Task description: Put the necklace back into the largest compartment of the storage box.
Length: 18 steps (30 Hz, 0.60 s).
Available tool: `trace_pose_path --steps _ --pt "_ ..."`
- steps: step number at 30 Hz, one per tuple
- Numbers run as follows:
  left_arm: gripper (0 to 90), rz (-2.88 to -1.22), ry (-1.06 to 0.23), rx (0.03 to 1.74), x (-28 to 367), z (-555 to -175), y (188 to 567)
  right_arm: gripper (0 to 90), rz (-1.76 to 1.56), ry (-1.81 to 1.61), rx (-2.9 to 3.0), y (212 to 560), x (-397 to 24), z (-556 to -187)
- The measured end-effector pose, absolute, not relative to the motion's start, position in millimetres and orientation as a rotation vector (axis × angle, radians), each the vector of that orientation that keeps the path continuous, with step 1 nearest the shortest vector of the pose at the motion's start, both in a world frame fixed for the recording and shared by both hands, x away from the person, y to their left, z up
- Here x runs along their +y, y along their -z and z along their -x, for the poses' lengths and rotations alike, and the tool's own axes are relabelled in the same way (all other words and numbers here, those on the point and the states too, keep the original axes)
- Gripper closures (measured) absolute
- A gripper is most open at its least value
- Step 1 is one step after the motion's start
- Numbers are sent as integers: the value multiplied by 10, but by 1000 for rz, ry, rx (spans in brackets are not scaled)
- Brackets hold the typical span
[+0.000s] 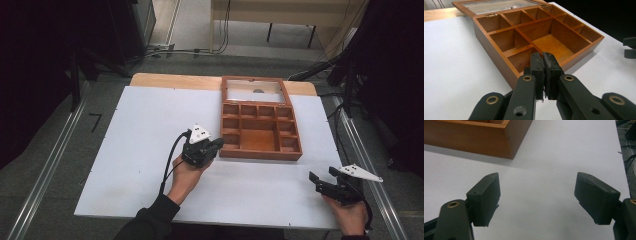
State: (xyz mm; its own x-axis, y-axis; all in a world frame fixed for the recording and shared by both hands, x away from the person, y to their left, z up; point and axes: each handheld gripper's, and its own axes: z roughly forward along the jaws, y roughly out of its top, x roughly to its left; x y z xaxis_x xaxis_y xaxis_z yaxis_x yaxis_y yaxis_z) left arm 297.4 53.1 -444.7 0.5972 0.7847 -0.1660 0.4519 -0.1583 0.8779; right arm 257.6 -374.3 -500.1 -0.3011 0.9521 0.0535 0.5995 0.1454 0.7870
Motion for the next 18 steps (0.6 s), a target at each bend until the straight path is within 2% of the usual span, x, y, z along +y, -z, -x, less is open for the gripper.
trace_pose_path --steps 18 --pt "877 -1807 -404 985 333 -3067 4405 192 -1479 -1012 1965 4999 -3740 -2576"
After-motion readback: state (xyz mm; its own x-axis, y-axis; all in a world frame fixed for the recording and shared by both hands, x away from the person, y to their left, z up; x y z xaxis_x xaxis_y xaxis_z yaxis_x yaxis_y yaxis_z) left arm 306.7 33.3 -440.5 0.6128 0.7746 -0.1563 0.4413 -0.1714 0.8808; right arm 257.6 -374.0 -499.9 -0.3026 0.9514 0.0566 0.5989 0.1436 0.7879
